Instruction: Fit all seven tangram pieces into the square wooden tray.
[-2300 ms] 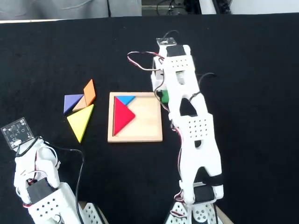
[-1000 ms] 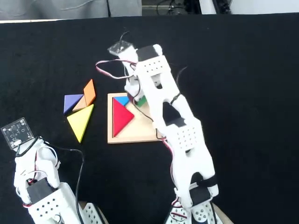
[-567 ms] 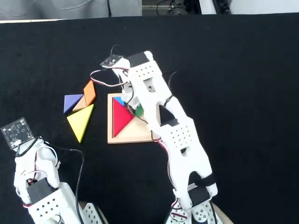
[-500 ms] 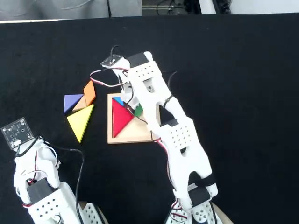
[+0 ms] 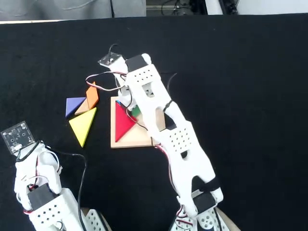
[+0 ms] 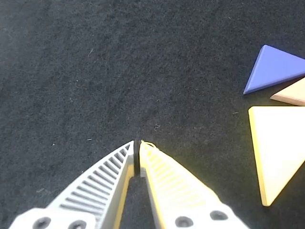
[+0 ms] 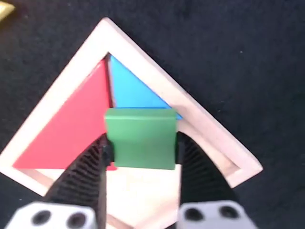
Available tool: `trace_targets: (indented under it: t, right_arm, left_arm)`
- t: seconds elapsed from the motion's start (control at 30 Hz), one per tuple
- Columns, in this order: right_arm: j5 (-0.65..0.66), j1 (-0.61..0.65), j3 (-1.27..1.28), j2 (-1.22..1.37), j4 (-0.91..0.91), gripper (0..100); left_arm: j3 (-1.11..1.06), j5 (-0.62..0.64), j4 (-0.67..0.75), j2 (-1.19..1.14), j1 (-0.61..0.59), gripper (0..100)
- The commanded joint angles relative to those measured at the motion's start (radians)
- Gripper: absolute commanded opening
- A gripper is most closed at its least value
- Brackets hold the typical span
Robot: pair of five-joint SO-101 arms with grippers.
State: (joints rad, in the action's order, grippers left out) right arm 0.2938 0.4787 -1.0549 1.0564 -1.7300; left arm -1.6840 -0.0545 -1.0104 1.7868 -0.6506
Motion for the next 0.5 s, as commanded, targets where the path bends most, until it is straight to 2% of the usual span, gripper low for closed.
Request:
trace_targets:
  t: [0.0,0.07,0.23,0.47]
  right_arm:
    - [-0.015,0.009,-0.045,-0.007,-0.031,20.3]
    - [-0.015,0.002,-0.045,-0.01,-0.031,22.3]
    - [-0.014,-0.015,-0.045,-0.012,-0.035,17.4]
    - [-0.014,-0.015,-0.044,-0.013,-0.037,17.3]
  left_arm:
    - [-0.018,-0.005,-0.005,0.005,0.008,3]
    - [-0.018,-0.005,-0.005,0.005,0.008,3]
    - [-0.018,-0.005,-0.005,0.005,0.008,3]
    - [-0.018,-0.005,-0.005,0.005,0.008,3]
